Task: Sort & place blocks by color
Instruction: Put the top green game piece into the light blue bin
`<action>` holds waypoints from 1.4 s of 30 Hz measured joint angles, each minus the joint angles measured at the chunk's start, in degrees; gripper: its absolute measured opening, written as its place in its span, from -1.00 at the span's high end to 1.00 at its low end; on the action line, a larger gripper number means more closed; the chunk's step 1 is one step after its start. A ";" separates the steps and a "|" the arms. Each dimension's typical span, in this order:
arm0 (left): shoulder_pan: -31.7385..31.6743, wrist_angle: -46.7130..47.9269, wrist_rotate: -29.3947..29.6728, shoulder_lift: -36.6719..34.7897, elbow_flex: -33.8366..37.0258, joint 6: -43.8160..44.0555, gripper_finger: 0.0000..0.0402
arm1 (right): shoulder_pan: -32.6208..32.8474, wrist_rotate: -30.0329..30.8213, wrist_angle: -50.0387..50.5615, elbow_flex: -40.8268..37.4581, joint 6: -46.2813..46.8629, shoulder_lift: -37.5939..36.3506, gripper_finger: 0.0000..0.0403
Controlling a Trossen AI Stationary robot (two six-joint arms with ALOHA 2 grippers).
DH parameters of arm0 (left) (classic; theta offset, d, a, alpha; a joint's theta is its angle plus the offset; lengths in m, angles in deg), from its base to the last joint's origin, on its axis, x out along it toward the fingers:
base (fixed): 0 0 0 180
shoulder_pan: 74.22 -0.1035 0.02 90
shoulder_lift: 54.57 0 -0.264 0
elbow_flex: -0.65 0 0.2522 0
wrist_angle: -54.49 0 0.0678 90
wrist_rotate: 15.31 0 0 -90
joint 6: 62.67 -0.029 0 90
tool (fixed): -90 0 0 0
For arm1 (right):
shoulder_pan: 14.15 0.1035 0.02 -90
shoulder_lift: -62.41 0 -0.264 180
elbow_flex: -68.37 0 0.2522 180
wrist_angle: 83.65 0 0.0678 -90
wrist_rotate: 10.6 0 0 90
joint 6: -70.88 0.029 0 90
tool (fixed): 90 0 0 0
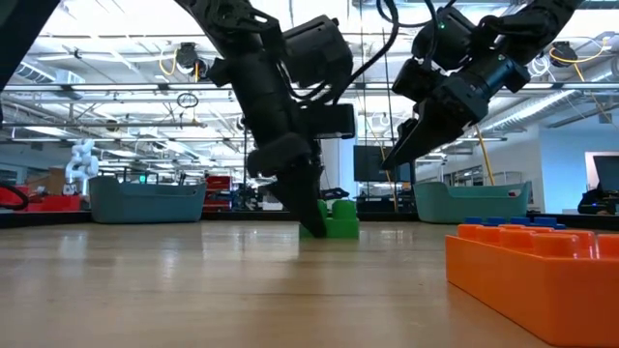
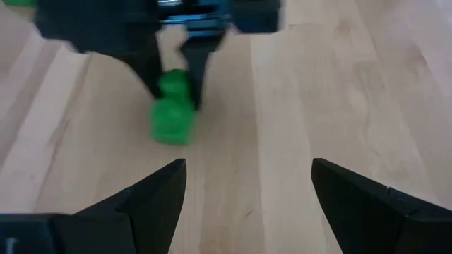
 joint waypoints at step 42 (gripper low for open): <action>-2.04 -20.01 4.23 -6.76 0.03 8.50 0.28 | 2.33 0.19 -5.15 0.00 -3.83 0.00 -0.48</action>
